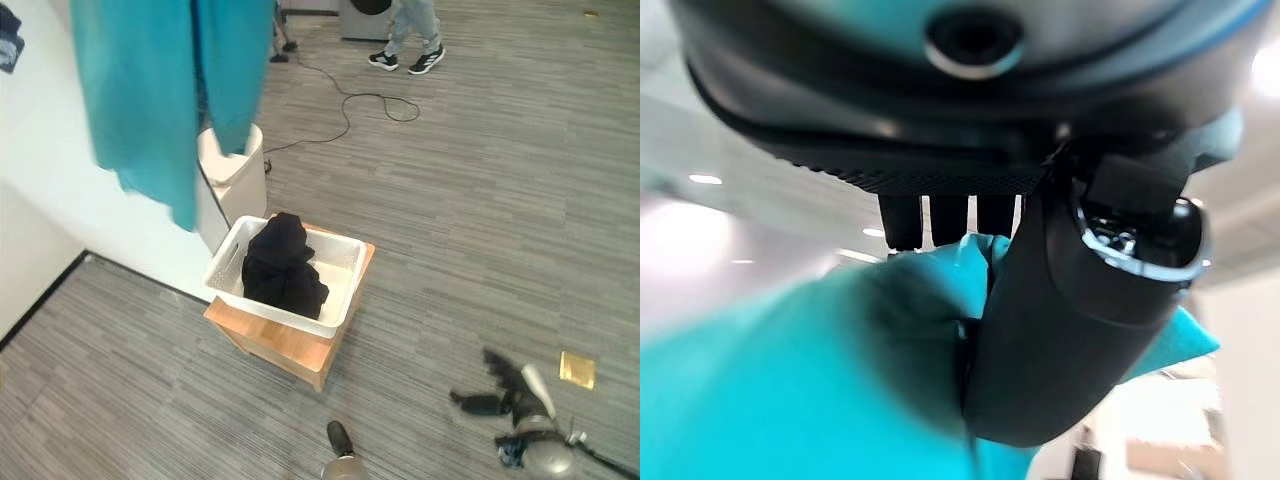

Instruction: Pick up bed clothes into laundry basket.

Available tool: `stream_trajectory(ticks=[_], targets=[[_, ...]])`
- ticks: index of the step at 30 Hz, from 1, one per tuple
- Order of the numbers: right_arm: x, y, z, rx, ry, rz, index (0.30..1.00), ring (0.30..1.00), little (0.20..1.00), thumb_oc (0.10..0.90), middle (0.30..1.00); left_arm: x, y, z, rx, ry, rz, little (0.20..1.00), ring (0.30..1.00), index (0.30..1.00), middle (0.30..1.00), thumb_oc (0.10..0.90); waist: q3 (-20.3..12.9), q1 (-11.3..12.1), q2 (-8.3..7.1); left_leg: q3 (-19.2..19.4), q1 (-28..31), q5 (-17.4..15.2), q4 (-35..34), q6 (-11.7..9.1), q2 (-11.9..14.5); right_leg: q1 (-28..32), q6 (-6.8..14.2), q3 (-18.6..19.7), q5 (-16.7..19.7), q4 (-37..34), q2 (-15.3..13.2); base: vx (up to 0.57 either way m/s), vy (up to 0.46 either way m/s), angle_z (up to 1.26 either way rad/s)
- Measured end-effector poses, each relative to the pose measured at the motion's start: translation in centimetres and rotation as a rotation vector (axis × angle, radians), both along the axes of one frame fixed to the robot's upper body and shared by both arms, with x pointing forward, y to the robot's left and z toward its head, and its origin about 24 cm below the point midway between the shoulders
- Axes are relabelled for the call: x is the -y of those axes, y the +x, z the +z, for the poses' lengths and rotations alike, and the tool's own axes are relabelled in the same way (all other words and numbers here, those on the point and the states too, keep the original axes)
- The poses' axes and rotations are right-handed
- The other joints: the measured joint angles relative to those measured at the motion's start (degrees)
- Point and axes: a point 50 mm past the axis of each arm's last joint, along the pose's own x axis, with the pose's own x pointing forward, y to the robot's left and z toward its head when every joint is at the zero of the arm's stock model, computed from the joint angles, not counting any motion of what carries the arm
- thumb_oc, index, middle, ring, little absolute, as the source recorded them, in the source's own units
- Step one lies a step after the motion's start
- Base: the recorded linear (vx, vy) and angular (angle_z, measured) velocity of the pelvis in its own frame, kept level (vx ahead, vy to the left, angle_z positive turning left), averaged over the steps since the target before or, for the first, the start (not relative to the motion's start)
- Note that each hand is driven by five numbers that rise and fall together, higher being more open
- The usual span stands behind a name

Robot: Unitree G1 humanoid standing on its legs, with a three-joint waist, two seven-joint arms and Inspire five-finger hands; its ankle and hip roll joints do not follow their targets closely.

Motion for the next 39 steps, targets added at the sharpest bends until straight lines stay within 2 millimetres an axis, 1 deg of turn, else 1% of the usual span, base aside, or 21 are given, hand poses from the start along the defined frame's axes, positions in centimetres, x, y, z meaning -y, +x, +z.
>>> stream_trajectory(ticks=[1,2,3,5,7,8,9,10,13,14,15,17,19,23,29,32,33,34,36,37,39], targets=[[-0.8,-0.4,-0.9,-0.041,0.01,0.026,0.9,0.9,0.9,0.8,0.9,0.3,0.0,0.6,0.009,0.01,0.008,0.3,0.3,0.3,0.3,0.4,-0.1,-0.3,0.39,0.0,0.0,-0.1,-0.3,0.2,0.1,-0.3,0.2,0.1,0.0,0.0,0.3,-0.01,-0.001,0.04],[-1.3,-1.0,-1.7,-0.076,0.016,0.041,0.9,0.9,0.9,0.8,0.9,0.6,0.0,1.0,0.012,0.013,0.003,0.3,0.3,0.3,0.3,0.4,0.0,-0.6,0.22,0.1,-0.1,-0.3,-0.3,0.4,0.1,-0.6,0.6,0.2,-0.1,-0.1,0.3,0.04,0.005,0.04],[-2.1,-1.2,-2.7,-0.115,0.025,0.061,0.9,0.9,0.9,0.8,0.9,1.2,0.5,1.9,0.014,0.012,0.01,0.3,0.3,0.3,0.3,0.4,0.0,-0.5,0.16,0.1,0.0,-0.8,-0.5,1.3,0.3,-0.7,0.6,0.2,0.1,0.0,0.6,0.0,0.0,0.0],[-3.9,-1.0,-3.8,-0.166,0.068,0.147,0.9,0.9,0.9,0.8,0.9,0.7,0.7,2.9,0.016,-0.011,0.045,0.3,0.3,0.3,0.3,0.4,-0.1,-0.1,0.42,1.5,-0.4,-1.1,-1.0,2.0,0.3,-1.5,0.7,0.8,0.7,0.0,0.7,-0.01,0.004,-0.16],[-5.1,-2.1,-5.7,-0.236,0.124,0.141,0.9,0.9,0.9,0.8,0.9,0.2,1.6,3.2,-0.012,-0.058,0.07,0.3,0.3,0.3,0.3,0.4,-0.2,-0.3,0.11,1.8,-0.4,-1.6,-1.1,3.5,0.1,-1.7,1.1,1.0,0.9,0.0,0.7,0.0,0.004,-0.18],[-5.3,-2.5,-6.4,-0.271,0.138,0.132,0.9,0.9,0.9,0.8,0.9,-0.1,1.9,3.3,-0.021,-0.064,0.088,0.3,0.3,0.3,0.3,0.4,-0.2,-0.3,-0.02,2.2,-0.4,-1.8,-1.0,3.9,0.1,-1.7,1.2,1.2,1.0,0.0,0.6,0.0,-0.004,-0.19],[-5.3,-3.2,-6.9,-0.315,0.144,0.117,0.9,0.9,0.9,0.8,0.9,-0.3,2.2,3.3,-0.035,-0.071,0.106,0.3,0.3,0.3,0.3,0.4,-0.3,-0.1,-0.13,2.7,-0.4,-2.2,-0.9,4.4,0.0,-1.8,1.2,1.5,1.0,0.0,0.6,0.0,-0.001,-0.12],[-5.3,-4.2,-7.5,-0.354,0.15,0.097,0.9,0.9,0.9,0.8,0.9,-0.2,2.5,3.2,-0.049,-0.071,0.117,0.3,0.3,0.3,0.3,0.4,-0.3,-0.3,-0.23,2.9,-0.6,-2.2,-0.8,4.4,-0.1,-2.0,1.3,1.7,1.0,0.0,0.5,0.0,-0.001,-0.04],[-5.5,-6.1,-8.8,-0.445,0.174,0.03,0.9,0.9,0.9,0.8,0.9,0.4,3.1,3.0,-0.07,-0.07,0.117,0.3,0.3,0.3,0.3,0.4,-0.7,-0.2,-0.96,3.1,-1.3,-2.0,-0.6,4.6,-0.1,-2.5,1.3,1.8,1.1,0.0,0.5,0.0,0.0,-0.01],[-5.6,-7.5,-9.4,-0.497,0.19,-0.018,0.9,0.9,0.9,0.8,0.9,0.8,3.4,2.7,-0.083,-0.055,0.113,0.3,0.3,0.3,0.3,0.4,-0.8,-0.3,-1.27,3.1,-1.4,-1.6,-0.3,5.2,0.0,-2.6,1.3,1.9,1.2,0.0,0.5,0.0,0.0,0.0],[-5.6,-8.2,-9.6,-0.522,0.194,-0.034,0.9,0.9,0.9,0.8,0.9,1.1,3.5,2.6,-0.09,-0.046,0.108,0.3,0.3,0.3,0.3,0.4,-0.9,-0.5,-1.28,3.1,-1.4,-1.6,-0.3,5.3,0.0,-2.7,1.2,1.9,1.4,0.0,0.6,0.0,0.0,0.0],[-5.8,-10.3,-10.2,-0.59,0.214,-0.109,0.9,0.9,0.9,0.8,0.9,2.4,4.5,1.8,-0.121,-0.04,0.086,0.3,0.3,0.3,0.3,0.4,-1.2,-0.5,-1.75,3.1,-1.5,-1.4,-0.4,5.5,0.0,-2.7,1.2,1.9,1.4,0.0,0.6,0.0,0.0,0.0],[-6.0,-10.9,-10.5,-0.612,0.225,-0.155,0.9,0.9,0.9,0.8,0.9,2.6,5.2,0.9,-0.15,-0.034,0.086,0.3,0.3,0.3,0.3,0.4,-1.2,-1.1,-1.85,3.2,-1.4,-1.3,-0.6,5.6,0.0,-2.8,1.5,1.9,1.6,0.0,0.6,0.01,-0.006,-0.02],[-6.2,-10.0,-10.5,-0.578,0.236,-0.162,0.9,0.9,0.9,0.8,0.9,2.9,7.1,-1.3,-0.221,-0.016,0.132,0.3,0.3,0.3,0.3,0.4,-1.4,-2.0,-1.82,4.1,-0.9,-1.2,-1.2,5.5,-0.2,-3.1,1.4,2.2,1.6,0.0,0.5,0.01,-0.005,-0.06],[-6.7,-6.6,-10.2,-0.458,0.237,-0.109,0.9,0.9,0.9,0.8,0.9,2.1,9.2,-4.4,-0.304,0.002,0.201,0.3,0.3,0.3,0.3,0.4,-1.2,-2.4,-2.04,4.5,-1.4,-1.2,-1.2,5.5,0.0,-3.7,1.4,2.3,1.4,0.0,0.7,0.0,-0.002,-0.02],[-7.3,-4.2,-9.7,-0.357,0.254,-0.061,0.9,0.9,0.9,0.8,0.9,1.6,9.9,-5.8,-0.347,-0.015,0.218,0.3,0.3,0.3,0.3,0.4,-0.7,-2.5,-2.92,4.5,-2.4,-1.2,-1.2,5.5,0.1,-4.7,1.3,2.2,1.5,0.0,0.8,-0.04,-0.013,0.02],[-7.4,-3.9,-9.6,-0.348,0.256,-0.057,0.9,0.9,0.9,0.8,0.9,1.4,10.0,-6.0,-0.353,-0.023,0.218,0.3,0.3,0.3,0.3,0.4,-0.7,-2.5,-3.04,4.5,-2.5,-1.2,-1.2,5.5,0.1,-4.8,1.2,2.2,1.5,0.0,0.8,0.0,0.0,0.0],[-7.7,-3.2,-9.3,-0.312,0.262,-0.04,0.9,0.9,0.9,0.8,0.9,0.9,10.4,-6.9,-0.377,-0.047,0.22,0.3,0.3,0.3,0.3,0.4,-0.6,-2.7,-3.41,4.5,-3.3,-1.1,-1.1,5.4,0.1,-5.7,1.1,2.2,1.6,0.1,0.9,0.0,0.0,0.0],[-7.9,-2.7,-9.2,-0.29,0.266,-0.028,0.9,0.9,0.9,0.8,0.9,0.3,10.9,-8.0,-0.4,-0.039,0.257,0.3,0.3,0.3,0.3,0.4,-0.3,-3.0,-3.8,4.5,-3.6,-1.1,-1.2,5.4,0.2,-5.9,1.0,2.2,1.7,0.1,1.0,0.0,0.0,0.0],[-7.9,-2.7,-9.2,-0.287,0.264,-0.028,0.9,0.9,0.9,0.8,0.9,-0.2,11.4,-8.8,-0.426,-0.051,0.274,0.3,0.3,0.3,0.3,0.4,-0.1,-3.2,-4.05,4.6,-3.7,-1.1,-1.2,5.4,0.4,-6.1,1.0,2.3,1.8,0.1,1.1,-0.01,-0.011,-0.03],[-7.9,-2.9,-9.2,-0.29,0.265,-0.029,0.9,0.9,0.9,0.8,0.9,-0.8,11.8,-9.7,-0.456,-0.07,0.297,0.3,0.3,0.3,0.3,0.4,0.2,-3.3,-4.55,4.6,-4.2,-1.1,-1.2,5.4,0.6,-6.6,0.8,2.3,1.9,0.1,1.3,0.0,0.0,0.0]])
